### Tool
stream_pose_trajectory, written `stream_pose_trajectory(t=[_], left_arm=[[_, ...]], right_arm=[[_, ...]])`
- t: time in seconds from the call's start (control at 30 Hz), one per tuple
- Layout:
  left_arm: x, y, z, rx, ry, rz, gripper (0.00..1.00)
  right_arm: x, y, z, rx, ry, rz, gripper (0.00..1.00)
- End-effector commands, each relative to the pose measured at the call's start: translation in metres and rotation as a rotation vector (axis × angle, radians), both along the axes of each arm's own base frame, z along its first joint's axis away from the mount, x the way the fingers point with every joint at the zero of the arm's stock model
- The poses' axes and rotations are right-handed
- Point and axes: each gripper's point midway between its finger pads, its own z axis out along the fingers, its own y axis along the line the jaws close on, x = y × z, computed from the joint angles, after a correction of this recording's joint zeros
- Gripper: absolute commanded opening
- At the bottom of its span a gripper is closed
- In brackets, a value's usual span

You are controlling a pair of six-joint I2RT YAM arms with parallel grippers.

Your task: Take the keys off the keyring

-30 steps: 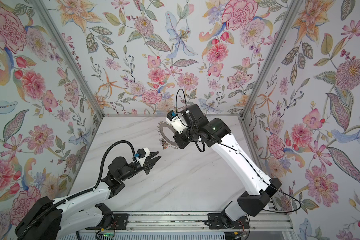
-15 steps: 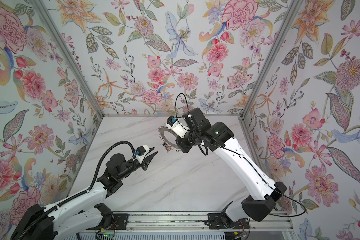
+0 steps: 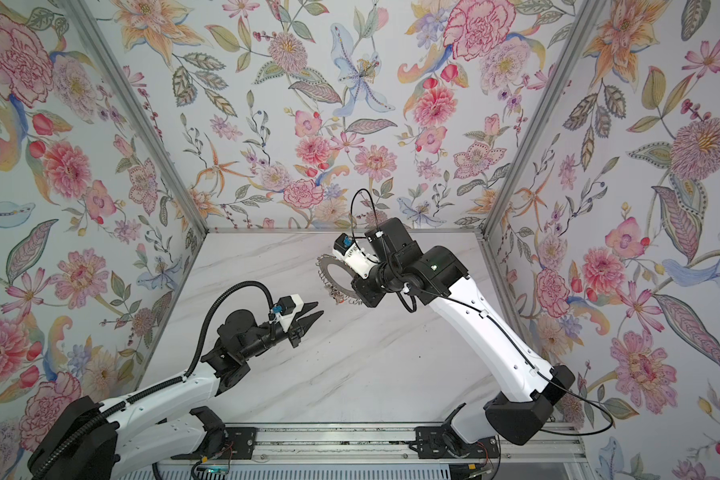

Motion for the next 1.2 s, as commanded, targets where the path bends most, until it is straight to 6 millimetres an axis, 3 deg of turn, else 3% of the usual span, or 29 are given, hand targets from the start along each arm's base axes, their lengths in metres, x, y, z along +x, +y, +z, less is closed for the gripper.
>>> stream_pose_trajectory(t=[0.0, 0.23, 0.5, 0.67, 1.17], left_arm=[[-0.007, -0.013, -0.003, -0.025, 0.017, -0.051, 0.28], [0.002, -0.025, -0.004, -0.043, 0.008, -0.046, 0.26], [0.023, -0.022, -0.002, -0.046, -0.03, 0.048, 0.26], [0.024, -0.028, 0.004, -0.071, -0.041, 0.026, 0.26], [0.038, -0.025, -0.005, -0.032, -0.033, 0.092, 0.26]], right_arm=[[-0.005, 0.003, 0.019, 0.056, -0.053, 0.028, 0.0], [-0.008, 0.006, 0.019, 0.072, -0.042, 0.043, 0.0], [-0.012, 0.01, 0.02, 0.09, -0.033, 0.063, 0.0], [-0.013, 0.013, 0.019, 0.096, -0.028, 0.072, 0.0], [-0.013, 0.013, 0.019, 0.103, -0.033, 0.081, 0.0]])
